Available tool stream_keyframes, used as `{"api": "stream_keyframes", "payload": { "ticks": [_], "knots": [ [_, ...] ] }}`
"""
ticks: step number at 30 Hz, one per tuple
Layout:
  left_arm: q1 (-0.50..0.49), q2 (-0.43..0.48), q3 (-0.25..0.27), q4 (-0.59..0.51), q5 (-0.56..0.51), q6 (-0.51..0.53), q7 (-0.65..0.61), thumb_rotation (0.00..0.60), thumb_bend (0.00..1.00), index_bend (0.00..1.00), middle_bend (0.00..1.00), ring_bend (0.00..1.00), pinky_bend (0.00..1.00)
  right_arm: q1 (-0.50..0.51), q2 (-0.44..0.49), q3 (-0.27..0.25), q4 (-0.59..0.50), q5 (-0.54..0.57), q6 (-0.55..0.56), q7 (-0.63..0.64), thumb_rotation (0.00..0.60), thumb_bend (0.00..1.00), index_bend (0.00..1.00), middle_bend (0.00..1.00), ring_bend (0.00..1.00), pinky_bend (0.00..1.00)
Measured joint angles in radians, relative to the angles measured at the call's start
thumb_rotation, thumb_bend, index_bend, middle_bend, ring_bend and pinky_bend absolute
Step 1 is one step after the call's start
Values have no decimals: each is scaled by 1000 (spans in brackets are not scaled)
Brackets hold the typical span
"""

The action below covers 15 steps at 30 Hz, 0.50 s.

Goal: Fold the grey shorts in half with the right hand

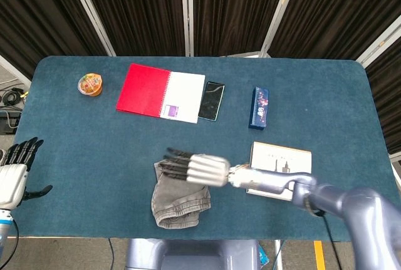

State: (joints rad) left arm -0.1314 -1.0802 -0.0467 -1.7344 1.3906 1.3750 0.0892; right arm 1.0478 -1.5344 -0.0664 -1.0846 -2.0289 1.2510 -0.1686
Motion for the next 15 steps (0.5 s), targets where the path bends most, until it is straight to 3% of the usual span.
{"api": "stream_keyframes", "payload": {
  "ticks": [10, 15],
  "knots": [
    [24, 5, 19, -9, 65, 59, -24, 600, 0, 0, 0, 0, 0, -268, 246, -48, -181, 179, 167, 28, 600, 0, 0, 0, 0, 0],
    [39, 7, 25, -9, 98, 95, -38, 600, 0, 0, 0, 0, 0, -383, 303, -53, -317, 307, 207, 16, 600, 0, 0, 0, 0, 0]
  ]
}}
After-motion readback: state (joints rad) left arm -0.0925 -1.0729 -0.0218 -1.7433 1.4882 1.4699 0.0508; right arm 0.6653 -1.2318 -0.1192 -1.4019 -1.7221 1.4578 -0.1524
